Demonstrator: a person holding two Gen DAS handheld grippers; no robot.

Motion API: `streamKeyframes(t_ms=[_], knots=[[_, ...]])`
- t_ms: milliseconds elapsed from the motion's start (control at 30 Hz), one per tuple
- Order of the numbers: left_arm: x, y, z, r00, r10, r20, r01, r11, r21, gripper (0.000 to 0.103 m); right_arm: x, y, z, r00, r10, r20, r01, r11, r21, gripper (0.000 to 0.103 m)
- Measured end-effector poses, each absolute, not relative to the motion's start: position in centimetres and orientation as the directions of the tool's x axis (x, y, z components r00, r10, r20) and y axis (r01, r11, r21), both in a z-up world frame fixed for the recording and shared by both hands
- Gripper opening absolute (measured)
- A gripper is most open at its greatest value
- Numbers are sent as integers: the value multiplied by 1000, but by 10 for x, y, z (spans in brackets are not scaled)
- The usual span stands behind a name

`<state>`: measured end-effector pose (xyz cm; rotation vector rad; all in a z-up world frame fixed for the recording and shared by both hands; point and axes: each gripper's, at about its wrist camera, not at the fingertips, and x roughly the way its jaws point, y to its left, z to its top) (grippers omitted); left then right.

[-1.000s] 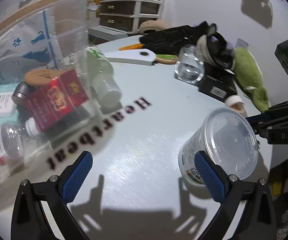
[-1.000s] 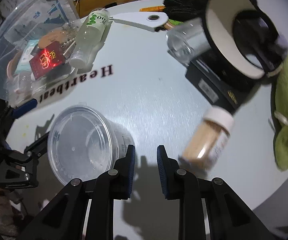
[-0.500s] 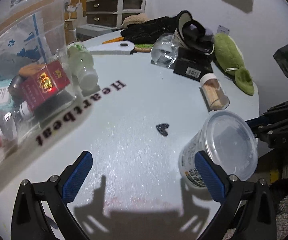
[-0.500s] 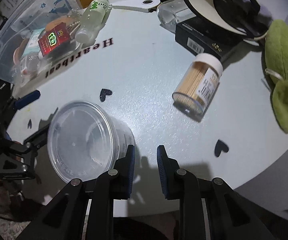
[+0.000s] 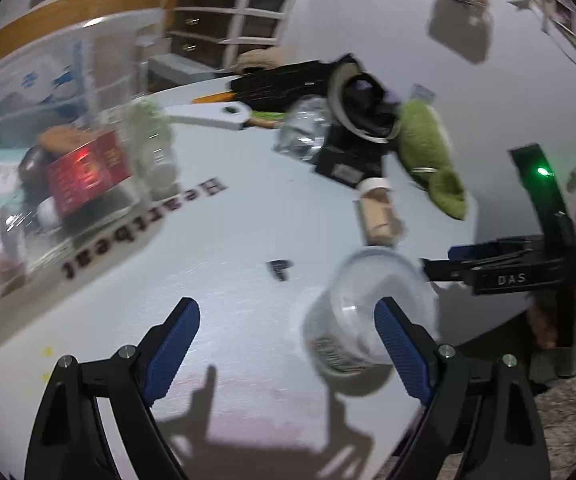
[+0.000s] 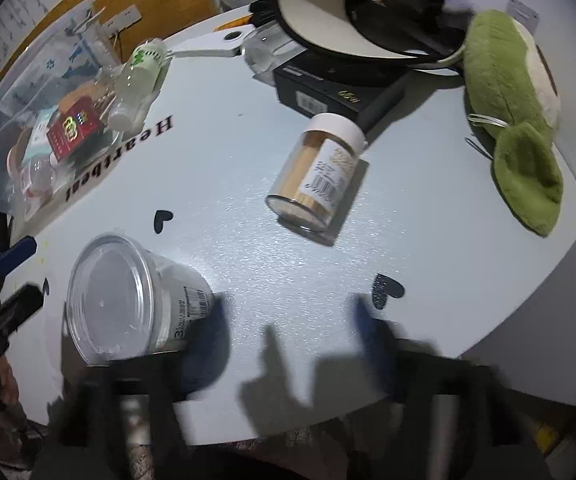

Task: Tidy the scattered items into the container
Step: 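Lower the right gripper over the clear labeled jar, then close the right gripper on the clear jar and lift it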

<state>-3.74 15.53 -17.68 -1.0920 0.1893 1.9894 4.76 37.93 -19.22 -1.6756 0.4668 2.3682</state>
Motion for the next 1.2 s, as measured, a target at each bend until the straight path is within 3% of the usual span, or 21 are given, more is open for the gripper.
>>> streamKeyframes(t_ms=[233, 400, 667, 767, 833, 1100, 1200], knots=[[-14, 201, -180, -205, 601, -773, -821, -535, -198, 97, 56, 384, -194, -343, -78, -936, -376, -902, 213, 81], [8, 220, -188, -234, 573, -785, -882, -465, -77, 97, 62, 390, -195, -346, -90, -934, -394, -890, 231, 81], [6, 235, -213, -294, 518, -803, -864, -504, -10, 97, 70, 398, -199, -334, -108, -936, -394, -886, 243, 81], [0, 235, -216, -293, 531, -795, -848, -528, -40, 96, 70, 397, -199, -329, -111, -938, -379, -894, 239, 81], [-3, 232, -215, -278, 554, -785, -839, -538, -82, 88, 70, 397, -199, -329, -114, -938, -369, -898, 238, 81], [-14, 224, -211, -232, 601, -765, -798, -567, -203, 87, 71, 407, -202, -344, -197, -918, -383, -863, 328, 81], [-18, 219, -207, -225, 616, -755, -783, -576, -237, 87, 73, 419, -209, -396, -358, -845, -429, -742, 516, 82]])
